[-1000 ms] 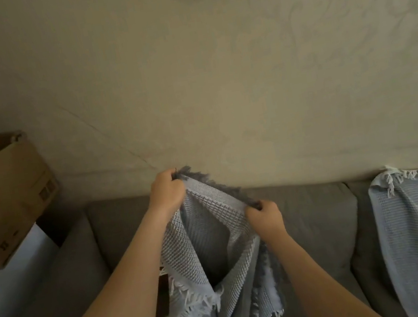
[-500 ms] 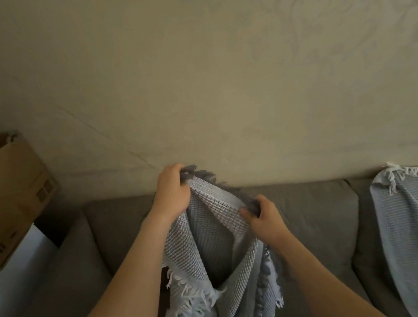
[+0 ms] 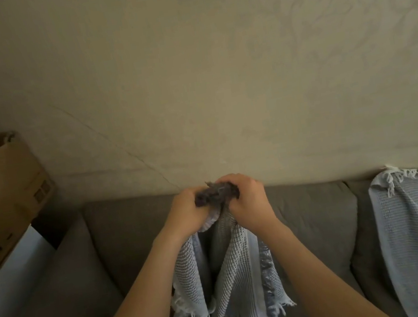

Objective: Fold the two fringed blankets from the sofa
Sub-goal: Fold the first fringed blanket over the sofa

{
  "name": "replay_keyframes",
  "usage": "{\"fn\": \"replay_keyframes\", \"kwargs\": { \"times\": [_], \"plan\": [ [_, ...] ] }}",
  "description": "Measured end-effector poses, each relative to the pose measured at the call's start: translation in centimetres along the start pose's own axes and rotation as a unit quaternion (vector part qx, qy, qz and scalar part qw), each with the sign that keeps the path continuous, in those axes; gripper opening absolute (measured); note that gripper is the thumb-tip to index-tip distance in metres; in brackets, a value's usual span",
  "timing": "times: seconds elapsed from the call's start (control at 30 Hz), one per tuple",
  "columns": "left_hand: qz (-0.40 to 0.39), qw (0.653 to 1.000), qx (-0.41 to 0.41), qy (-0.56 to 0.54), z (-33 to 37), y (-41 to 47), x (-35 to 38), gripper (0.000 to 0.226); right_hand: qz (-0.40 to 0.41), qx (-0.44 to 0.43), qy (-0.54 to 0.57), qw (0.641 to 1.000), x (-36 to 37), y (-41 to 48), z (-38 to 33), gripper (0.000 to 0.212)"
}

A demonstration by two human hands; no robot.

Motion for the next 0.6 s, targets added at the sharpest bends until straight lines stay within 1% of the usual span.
{"fn": "replay_keyframes", "kwargs": {
  "times": [0.07, 0.1, 0.2, 0.27, 0.33, 0.4, 0.43, 0.47, 0.53, 0.57, 0.6],
  "plan": [
    [0.029, 0.999, 0.016, 0.014, 0.2, 0.0, -0.4, 0.006, 0.0, -0.001, 0.014, 1.0, -0.2, -0.1, -0.1, 0.046],
    [0.027, 0.999, 0.026, 0.02, 0.5, 0.0, -0.5, 0.005, 0.001, 0.006, 0.02, 1.0, -0.3, -0.2, 0.1, 0.045],
    [-0.021, 0.999, 0.033, 0.023, 0.7, -0.1, 0.0, 0.017, 0.0, 0.042, 0.051, 0.998, -0.5, -0.4, 0.4, 0.041],
    [-0.044, 0.998, 0.037, 0.037, 0.9, -0.3, 0.1, 0.024, -0.015, 0.069, 0.065, 0.995, -0.4, -0.3, 1.0, 0.039],
    [-0.054, 0.995, 0.046, 0.074, 0.6, -0.3, 0.0, 0.023, -0.044, 0.095, 0.036, 0.994, -0.1, 0.0, 2.2, 0.027],
    [-0.06, 0.987, 0.051, 0.139, 0.4, -0.2, -0.5, 0.022, -0.093, 0.119, -0.004, 0.988, 0.2, 0.2, 3.2, 0.012],
    [-0.066, 0.983, 0.045, 0.165, 0.1, -0.2, -0.8, 0.024, -0.115, 0.12, -0.002, 0.986, 0.3, 0.1, 3.1, 0.02],
    [-0.076, 0.982, 0.033, 0.168, -0.1, -0.1, -0.9, 0.028, -0.135, 0.123, 0.017, 0.983, 0.2, 0.0, 3.0, 0.033],
    [-0.09, 0.987, 0.012, 0.136, 0.0, -0.3, -0.8, 0.031, -0.169, 0.124, 0.077, 0.975, 0.0, -0.4, 2.2, 0.051],
    [-0.088, 0.99, 0.003, 0.109, 0.2, -0.3, -0.8, 0.032, -0.188, 0.127, 0.102, 0.969, 0.1, -0.7, 2.1, 0.056],
    [-0.084, 0.993, -0.002, 0.078, 0.5, -0.3, -0.9, 0.031, -0.198, 0.136, 0.137, 0.961, 0.1, -1.0, 2.0, 0.055]
  ]
}}
Point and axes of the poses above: each hand's wrist, its own y-axis towards the middle knuckle, its own x-axis out of the palm, z = x × y, the point moved 9 cm from there along y, towards the middle knuckle, and after that the axes turned 5 degrees about x, right-handed, at the moved point
